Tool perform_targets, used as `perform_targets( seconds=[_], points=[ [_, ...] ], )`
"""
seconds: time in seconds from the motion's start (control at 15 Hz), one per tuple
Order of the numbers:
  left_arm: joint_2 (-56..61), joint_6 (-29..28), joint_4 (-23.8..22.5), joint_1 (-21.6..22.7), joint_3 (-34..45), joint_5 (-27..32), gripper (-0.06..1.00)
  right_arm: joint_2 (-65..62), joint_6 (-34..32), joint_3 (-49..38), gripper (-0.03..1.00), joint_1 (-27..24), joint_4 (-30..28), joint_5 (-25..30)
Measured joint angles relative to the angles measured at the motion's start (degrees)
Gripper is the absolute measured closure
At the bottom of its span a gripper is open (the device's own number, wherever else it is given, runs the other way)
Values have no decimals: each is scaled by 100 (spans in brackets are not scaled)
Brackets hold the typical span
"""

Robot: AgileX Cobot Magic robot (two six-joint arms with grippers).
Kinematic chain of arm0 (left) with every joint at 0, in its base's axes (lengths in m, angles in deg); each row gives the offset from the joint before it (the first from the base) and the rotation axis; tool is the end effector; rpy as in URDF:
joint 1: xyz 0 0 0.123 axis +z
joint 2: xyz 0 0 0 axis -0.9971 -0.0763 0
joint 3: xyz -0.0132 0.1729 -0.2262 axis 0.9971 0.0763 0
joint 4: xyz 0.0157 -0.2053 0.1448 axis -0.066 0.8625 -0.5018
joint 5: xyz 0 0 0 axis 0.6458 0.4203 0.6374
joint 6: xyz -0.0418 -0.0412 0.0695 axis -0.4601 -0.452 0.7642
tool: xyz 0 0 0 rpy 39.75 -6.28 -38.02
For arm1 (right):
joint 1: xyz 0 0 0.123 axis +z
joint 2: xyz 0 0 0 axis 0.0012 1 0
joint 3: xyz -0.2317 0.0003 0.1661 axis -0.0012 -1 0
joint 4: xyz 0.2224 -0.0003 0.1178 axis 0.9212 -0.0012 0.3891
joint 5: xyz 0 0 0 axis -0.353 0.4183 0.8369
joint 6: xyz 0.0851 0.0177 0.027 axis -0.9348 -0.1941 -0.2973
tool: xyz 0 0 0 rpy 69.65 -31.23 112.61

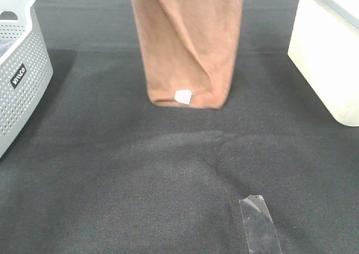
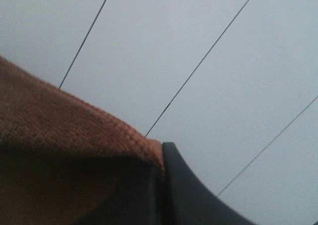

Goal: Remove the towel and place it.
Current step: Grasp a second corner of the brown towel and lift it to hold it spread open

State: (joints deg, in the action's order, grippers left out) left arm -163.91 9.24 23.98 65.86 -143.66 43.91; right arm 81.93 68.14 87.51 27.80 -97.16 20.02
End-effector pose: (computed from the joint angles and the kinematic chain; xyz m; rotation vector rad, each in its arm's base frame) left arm 0.4119 -0.1467 0.4658 0.8304 1.1824 0.4615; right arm 0.3918 0.1768 0.5147 -0.6089 1.4551 -0.3128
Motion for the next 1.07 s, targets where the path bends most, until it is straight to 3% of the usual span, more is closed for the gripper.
perform_targets(
  seconds=[0.33,0.53,0.67,1.07],
  points=[
    [-630,166,-143,338,-63,-1461,94,458,-327,17,97,-246,40,-802],
    [-1272,292,-206,493,-659,-2028,94,693,-733,17,97,-579,40,-1610],
    [-1862,292,-206,567,-1507,-2120,94,842,-882,40,97,-682,40,-2200],
    [-3088,292,-229,613,-3535,-2126,94,1266,-911,172,97,-1054,178,-3042]
  ],
)
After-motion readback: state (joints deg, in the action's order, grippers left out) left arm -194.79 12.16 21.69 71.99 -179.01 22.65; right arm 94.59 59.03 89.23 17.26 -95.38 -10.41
